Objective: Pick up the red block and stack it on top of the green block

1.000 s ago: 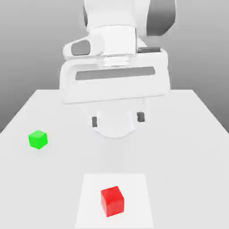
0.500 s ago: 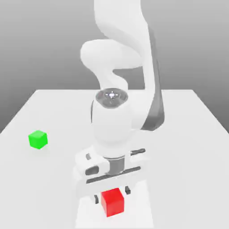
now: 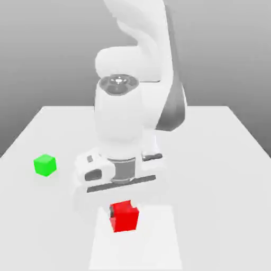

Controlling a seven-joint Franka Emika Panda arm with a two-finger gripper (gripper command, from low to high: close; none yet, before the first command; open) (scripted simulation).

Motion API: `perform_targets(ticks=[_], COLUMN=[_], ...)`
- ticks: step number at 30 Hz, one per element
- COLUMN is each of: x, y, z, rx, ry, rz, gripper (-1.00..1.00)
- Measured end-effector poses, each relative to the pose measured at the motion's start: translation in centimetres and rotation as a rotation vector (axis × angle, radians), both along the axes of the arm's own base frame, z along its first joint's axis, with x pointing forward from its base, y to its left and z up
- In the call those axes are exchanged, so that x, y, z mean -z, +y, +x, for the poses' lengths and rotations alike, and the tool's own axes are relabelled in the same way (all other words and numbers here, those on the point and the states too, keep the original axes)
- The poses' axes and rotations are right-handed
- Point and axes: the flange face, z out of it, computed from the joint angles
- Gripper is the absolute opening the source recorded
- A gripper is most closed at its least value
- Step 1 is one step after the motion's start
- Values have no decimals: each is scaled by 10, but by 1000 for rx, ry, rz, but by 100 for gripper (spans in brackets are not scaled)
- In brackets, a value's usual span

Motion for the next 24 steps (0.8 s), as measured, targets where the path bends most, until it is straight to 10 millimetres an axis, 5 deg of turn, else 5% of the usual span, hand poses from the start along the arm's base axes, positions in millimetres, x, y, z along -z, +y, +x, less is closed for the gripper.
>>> perform_targets(ticks=[7, 13, 18, 24], x=[-43, -53, -42, -11], y=[-100, -168, -201, -214], z=[-64, -144, -214, -288], rx=[217, 426, 592, 773], ry=[-11, -7, -3, -1], rz=[-32, -31, -11, 27], gripper=[-100, -100, -100, -100])
